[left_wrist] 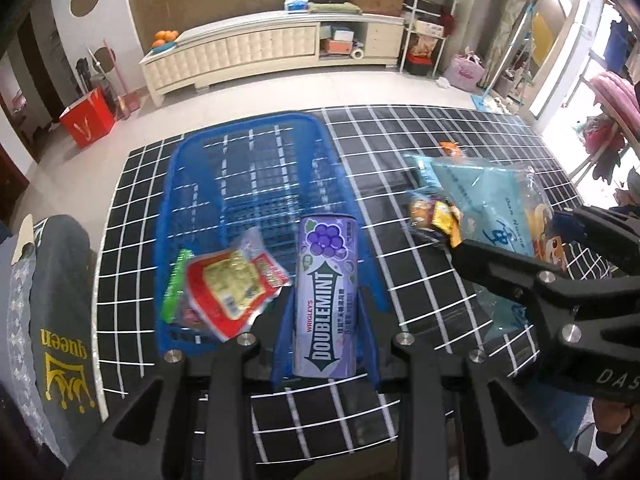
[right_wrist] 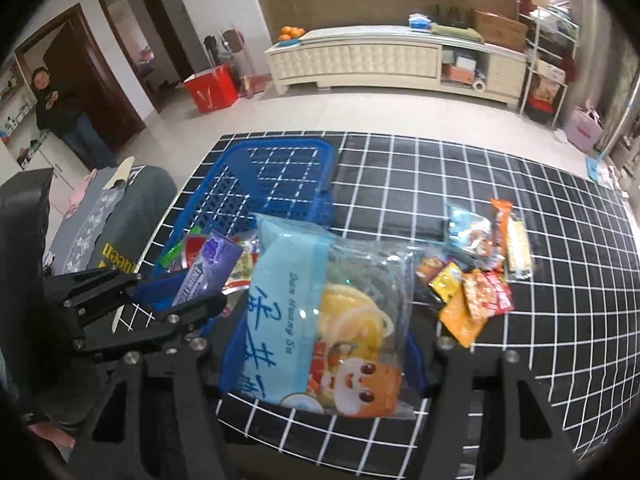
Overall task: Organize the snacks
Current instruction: 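Drop the Doublemint tube into the basket while the right tool lowers the blue bag in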
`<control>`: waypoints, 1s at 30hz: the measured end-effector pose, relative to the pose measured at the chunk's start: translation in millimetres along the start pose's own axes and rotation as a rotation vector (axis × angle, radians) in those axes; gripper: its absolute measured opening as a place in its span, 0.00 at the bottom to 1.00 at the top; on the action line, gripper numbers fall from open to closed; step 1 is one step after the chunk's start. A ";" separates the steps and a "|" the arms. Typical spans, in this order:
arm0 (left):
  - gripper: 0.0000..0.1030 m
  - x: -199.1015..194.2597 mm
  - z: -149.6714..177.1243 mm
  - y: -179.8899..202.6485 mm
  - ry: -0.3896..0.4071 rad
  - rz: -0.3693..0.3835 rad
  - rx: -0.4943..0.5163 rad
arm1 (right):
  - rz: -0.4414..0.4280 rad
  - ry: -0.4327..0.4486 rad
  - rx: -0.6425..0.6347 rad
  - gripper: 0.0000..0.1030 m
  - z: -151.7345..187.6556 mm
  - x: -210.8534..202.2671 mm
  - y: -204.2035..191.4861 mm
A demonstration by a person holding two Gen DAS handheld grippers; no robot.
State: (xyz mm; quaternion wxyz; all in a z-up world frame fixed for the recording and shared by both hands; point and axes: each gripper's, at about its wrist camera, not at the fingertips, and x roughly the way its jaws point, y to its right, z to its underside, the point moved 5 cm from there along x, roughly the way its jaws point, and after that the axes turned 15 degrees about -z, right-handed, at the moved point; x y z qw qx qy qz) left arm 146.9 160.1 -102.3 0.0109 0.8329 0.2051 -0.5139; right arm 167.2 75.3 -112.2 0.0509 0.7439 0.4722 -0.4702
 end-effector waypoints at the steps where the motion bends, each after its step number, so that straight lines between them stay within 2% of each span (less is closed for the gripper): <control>1: 0.28 2.7 -0.5 -5.3 -0.005 -0.004 -0.001 | -0.002 -0.008 -0.004 0.66 -2.6 5.8 -2.5; 15: 0.28 61.8 -8.0 -59.6 -0.092 -0.038 -0.007 | 0.005 -0.062 -0.032 0.66 -29.0 57.0 -23.1; 21: 0.28 81.2 -4.8 -62.8 -0.122 0.013 0.013 | 0.023 -0.087 -0.056 0.66 -30.5 71.4 -23.9; 23: 0.35 82.3 -5.0 -60.1 -0.116 0.023 0.023 | 0.028 -0.092 -0.059 0.66 -30.7 73.1 -24.0; 24: 0.42 82.9 -5.4 -59.3 -0.112 0.026 0.029 | 0.029 -0.091 -0.058 0.66 -30.1 72.5 -22.9; 26: 0.43 80.0 -5.6 -55.4 -0.110 0.032 0.046 | 0.032 -0.088 -0.049 0.66 -28.8 70.2 -20.5; 28: 0.52 74.2 -5.7 -53.1 -0.096 0.014 0.056 | 0.031 -0.082 -0.040 0.66 -27.7 66.2 -20.4; 30: 0.56 66.4 -5.3 -53.0 -0.072 0.016 0.060 | 0.026 -0.082 -0.039 0.66 -26.2 63.3 -20.9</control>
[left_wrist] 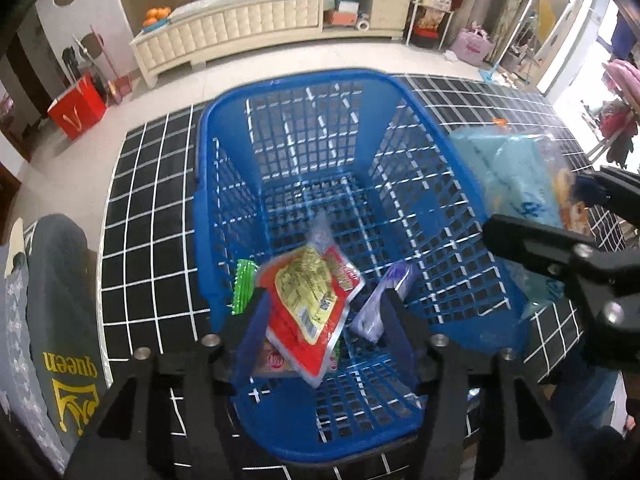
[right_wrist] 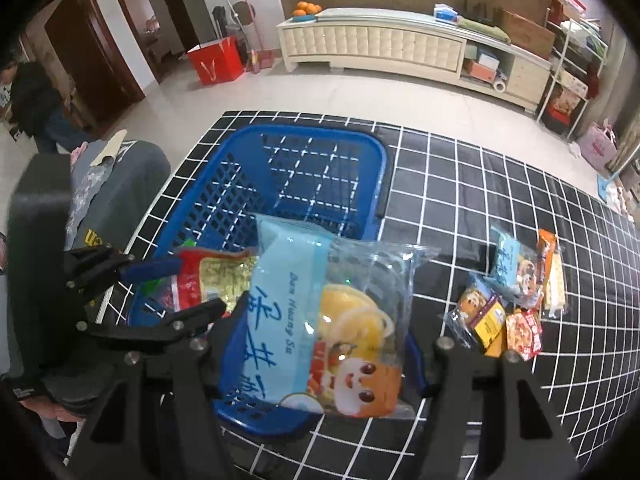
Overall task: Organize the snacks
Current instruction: 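Drop the Doublemint tube into the basket while the right tool lowers the blue bag in, then move both open tools back toward the remaining snack pile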
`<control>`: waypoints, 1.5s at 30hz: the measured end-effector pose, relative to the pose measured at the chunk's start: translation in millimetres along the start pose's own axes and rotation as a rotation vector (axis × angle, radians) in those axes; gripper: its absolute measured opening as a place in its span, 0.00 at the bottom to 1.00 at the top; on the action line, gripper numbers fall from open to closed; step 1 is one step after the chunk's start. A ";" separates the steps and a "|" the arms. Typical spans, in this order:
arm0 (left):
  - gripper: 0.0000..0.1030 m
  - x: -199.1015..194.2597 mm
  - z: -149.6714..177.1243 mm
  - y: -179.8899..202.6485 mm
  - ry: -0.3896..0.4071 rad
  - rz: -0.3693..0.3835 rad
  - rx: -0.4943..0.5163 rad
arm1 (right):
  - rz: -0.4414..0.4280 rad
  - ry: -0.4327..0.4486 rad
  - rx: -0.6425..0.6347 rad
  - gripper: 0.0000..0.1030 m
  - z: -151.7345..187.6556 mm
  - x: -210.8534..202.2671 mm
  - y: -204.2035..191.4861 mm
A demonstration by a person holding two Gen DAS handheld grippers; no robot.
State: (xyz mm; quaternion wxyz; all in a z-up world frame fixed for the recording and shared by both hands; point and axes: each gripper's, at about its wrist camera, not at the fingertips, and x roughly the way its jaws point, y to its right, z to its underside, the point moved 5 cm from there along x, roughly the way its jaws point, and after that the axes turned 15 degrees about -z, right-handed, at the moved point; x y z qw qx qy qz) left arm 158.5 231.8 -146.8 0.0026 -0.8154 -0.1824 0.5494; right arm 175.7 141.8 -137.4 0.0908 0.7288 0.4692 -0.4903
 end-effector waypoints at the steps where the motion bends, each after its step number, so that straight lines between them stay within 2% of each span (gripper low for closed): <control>1: 0.59 -3.3 1.1 -0.5 0.005 -0.004 -0.002 | -0.002 0.001 -0.003 0.66 0.6 -1.3 -1.8; 8: 0.59 -18.6 11.7 -13.6 0.015 -0.025 -0.038 | -0.027 -0.013 -0.020 0.67 -2.7 2.6 -15.5; 19: 0.59 -17.7 19.5 -49.7 0.007 -0.044 -0.107 | -0.028 -0.075 -0.062 0.68 -10.0 37.4 -32.2; 23: 0.59 -12.8 20.3 -52.7 -0.003 -0.036 -0.116 | -0.011 -0.105 -0.056 0.71 -8.7 44.9 -30.2; 25: 0.59 -12.7 20.8 -50.2 -0.004 -0.029 -0.117 | 0.004 -0.101 -0.065 0.76 -9.0 43.5 -31.4; 28: 0.59 -12.6 21.3 -48.9 -0.004 -0.024 -0.117 | 0.062 -0.082 -0.097 0.83 -10.1 36.9 -32.5; 32: 0.59 -18.0 21.5 -48.4 -0.001 -0.024 -0.130 | 0.042 -0.060 -0.084 0.88 -8.0 20.9 -32.1; 37: 0.59 -30.8 20.4 -40.3 0.002 -0.002 -0.146 | 0.057 -0.031 -0.083 0.89 -1.2 -4.4 -28.2; 45: 0.59 -64.4 13.3 3.3 0.049 0.004 -0.087 | 0.083 0.040 -0.028 0.90 14.0 -57.7 3.4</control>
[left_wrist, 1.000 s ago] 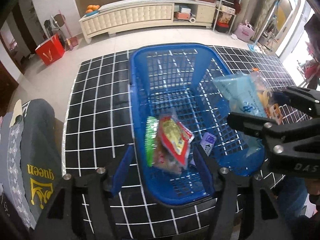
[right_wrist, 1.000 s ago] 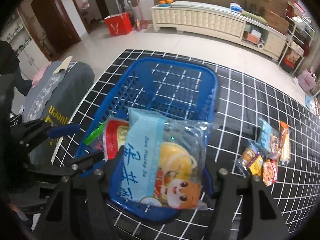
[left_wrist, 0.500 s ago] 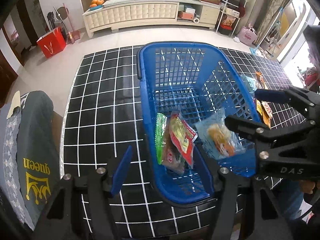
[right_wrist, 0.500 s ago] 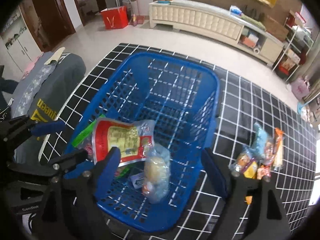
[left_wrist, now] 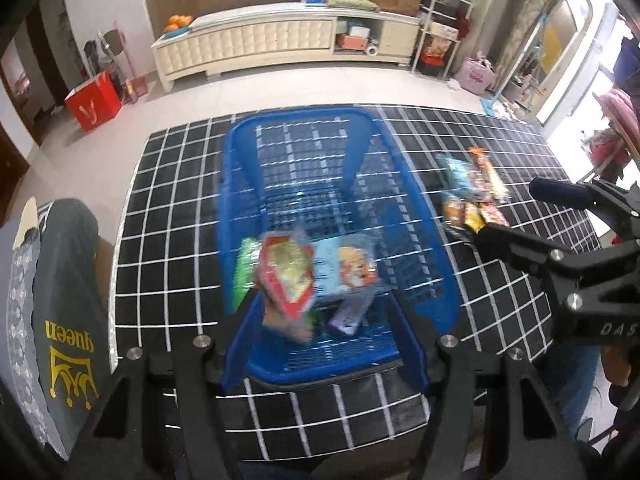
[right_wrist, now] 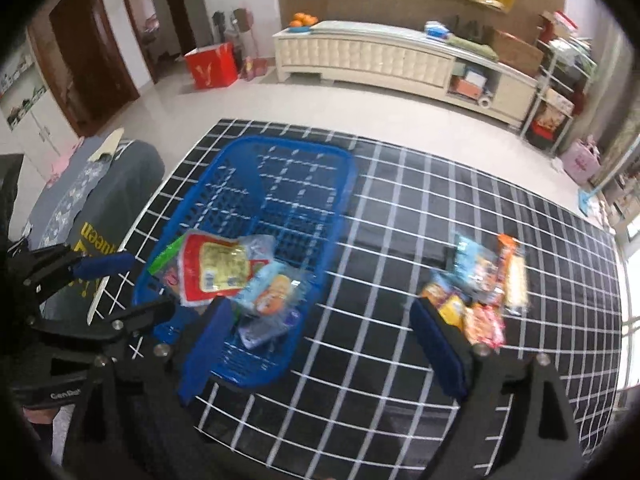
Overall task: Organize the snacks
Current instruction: 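Move both open tools back toward the remaining snack pile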
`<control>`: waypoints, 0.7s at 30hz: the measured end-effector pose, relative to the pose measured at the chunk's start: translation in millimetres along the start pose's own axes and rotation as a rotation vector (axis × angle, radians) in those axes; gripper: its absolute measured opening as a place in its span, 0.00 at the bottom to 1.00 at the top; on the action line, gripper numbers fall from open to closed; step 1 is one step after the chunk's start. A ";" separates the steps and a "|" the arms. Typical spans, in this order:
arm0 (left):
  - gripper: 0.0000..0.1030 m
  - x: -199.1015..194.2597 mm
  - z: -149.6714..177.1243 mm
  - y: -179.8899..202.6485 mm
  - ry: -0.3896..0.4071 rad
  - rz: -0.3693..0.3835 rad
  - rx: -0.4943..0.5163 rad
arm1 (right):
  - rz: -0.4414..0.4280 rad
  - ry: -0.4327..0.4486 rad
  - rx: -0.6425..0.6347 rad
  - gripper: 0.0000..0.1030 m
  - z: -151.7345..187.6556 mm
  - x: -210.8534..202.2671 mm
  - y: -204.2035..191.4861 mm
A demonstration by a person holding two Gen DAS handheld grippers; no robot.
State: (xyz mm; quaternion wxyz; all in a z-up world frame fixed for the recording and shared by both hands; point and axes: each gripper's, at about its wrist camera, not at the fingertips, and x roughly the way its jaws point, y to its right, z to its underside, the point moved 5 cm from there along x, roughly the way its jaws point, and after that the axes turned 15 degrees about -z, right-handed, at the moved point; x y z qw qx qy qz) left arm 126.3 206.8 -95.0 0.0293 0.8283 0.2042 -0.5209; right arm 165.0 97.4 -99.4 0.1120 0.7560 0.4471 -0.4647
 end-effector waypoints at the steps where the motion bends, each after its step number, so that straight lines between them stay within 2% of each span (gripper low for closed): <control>1: 0.59 -4.0 -0.9 6.9 0.006 0.002 0.008 | 0.003 0.008 0.008 0.90 3.2 -6.5 5.6; 2: 0.59 -7.9 -2.0 14.8 0.011 0.005 0.017 | 0.010 0.018 0.022 0.90 7.6 -14.9 14.5; 4: 0.67 -15.3 -4.3 30.8 0.024 0.010 0.034 | 0.017 0.028 0.039 0.90 13.3 -25.0 25.6; 13: 0.67 -30.9 -12.6 112.0 0.045 0.029 0.137 | 0.049 0.068 0.152 0.90 48.9 -68.3 95.9; 21: 0.67 -18.5 -13.1 187.7 0.016 0.060 0.212 | 0.056 0.053 0.227 0.90 79.7 -73.2 151.5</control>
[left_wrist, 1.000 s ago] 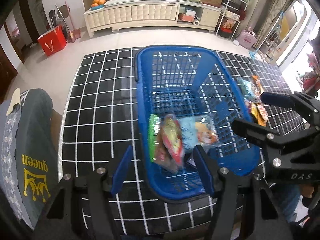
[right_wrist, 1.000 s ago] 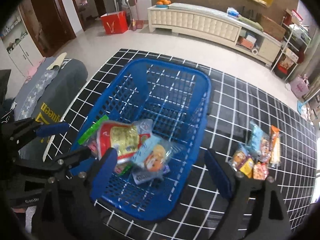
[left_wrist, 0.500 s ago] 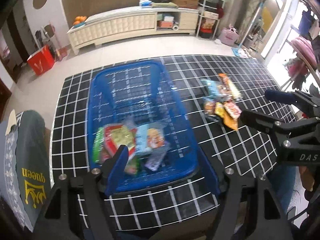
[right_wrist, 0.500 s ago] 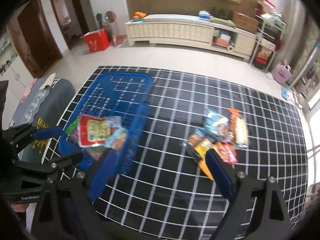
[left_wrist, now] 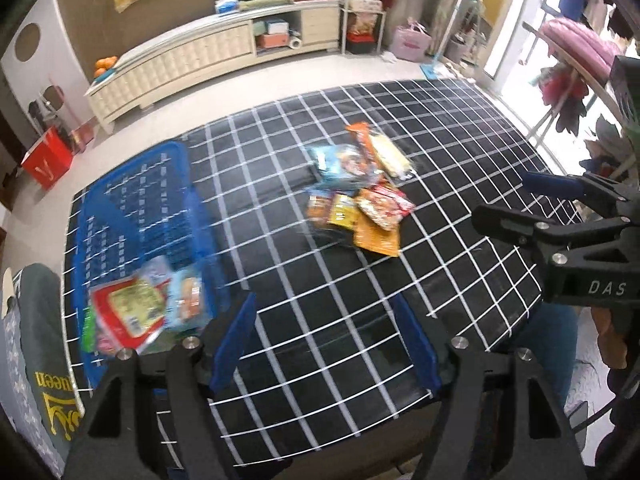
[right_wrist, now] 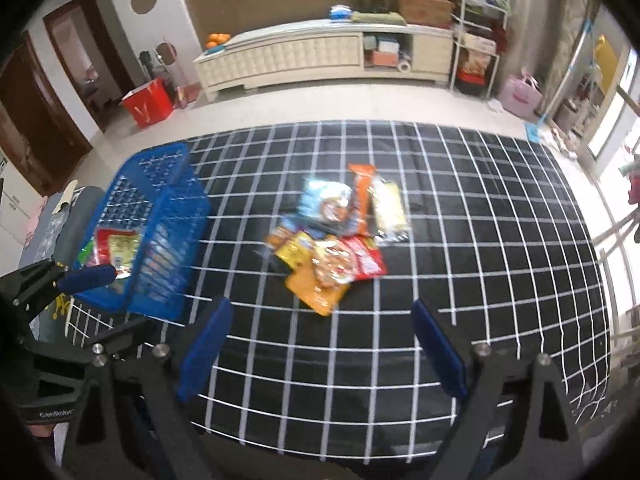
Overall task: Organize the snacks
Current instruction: 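Move both open tools back toward the remaining snack pile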
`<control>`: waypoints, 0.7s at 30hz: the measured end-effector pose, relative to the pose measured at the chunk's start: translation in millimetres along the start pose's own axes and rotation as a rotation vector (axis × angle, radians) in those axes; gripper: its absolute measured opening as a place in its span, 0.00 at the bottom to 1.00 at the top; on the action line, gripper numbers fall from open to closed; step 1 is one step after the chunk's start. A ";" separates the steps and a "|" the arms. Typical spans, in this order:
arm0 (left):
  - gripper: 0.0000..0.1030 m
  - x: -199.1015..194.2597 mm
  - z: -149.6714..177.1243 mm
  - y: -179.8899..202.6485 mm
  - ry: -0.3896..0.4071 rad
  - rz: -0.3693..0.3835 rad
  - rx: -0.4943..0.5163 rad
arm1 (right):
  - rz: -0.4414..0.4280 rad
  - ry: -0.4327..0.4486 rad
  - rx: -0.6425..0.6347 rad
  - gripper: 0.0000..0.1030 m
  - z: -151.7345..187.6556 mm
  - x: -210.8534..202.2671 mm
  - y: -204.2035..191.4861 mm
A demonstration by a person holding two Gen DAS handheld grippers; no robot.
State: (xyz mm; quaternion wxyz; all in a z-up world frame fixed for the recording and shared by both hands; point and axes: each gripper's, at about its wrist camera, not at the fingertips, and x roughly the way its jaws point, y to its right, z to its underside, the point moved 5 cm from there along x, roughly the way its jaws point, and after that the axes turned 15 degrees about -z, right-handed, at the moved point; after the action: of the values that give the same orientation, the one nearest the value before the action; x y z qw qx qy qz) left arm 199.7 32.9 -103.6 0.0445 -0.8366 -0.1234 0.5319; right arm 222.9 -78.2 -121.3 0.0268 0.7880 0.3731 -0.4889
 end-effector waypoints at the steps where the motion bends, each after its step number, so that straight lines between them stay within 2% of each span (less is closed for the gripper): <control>1: 0.67 3.6 -1.6 7.2 -0.006 0.003 0.006 | -0.003 -0.008 0.010 0.90 2.9 3.2 8.6; 5: 0.67 25.1 -4.9 36.2 -0.041 0.001 0.036 | -0.004 -0.036 0.023 0.90 11.6 13.9 33.9; 9: 0.67 46.3 -8.3 49.7 -0.077 0.008 0.030 | -0.006 -0.064 0.002 0.90 13.8 31.8 48.8; 14: 0.67 81.8 -11.6 51.5 -0.134 -0.006 -0.014 | 0.003 -0.096 -0.039 0.90 12.5 60.8 56.1; 21: 0.67 119.2 -16.9 40.2 -0.164 -0.044 -0.031 | -0.019 -0.149 -0.034 0.90 -1.7 105.0 63.3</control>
State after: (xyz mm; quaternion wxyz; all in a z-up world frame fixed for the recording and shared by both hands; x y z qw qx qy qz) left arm 269.5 25.2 -209.5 0.0329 -0.7879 -0.1531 0.5955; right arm 288.6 -64.1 -223.9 0.0632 0.7452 0.3859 -0.5403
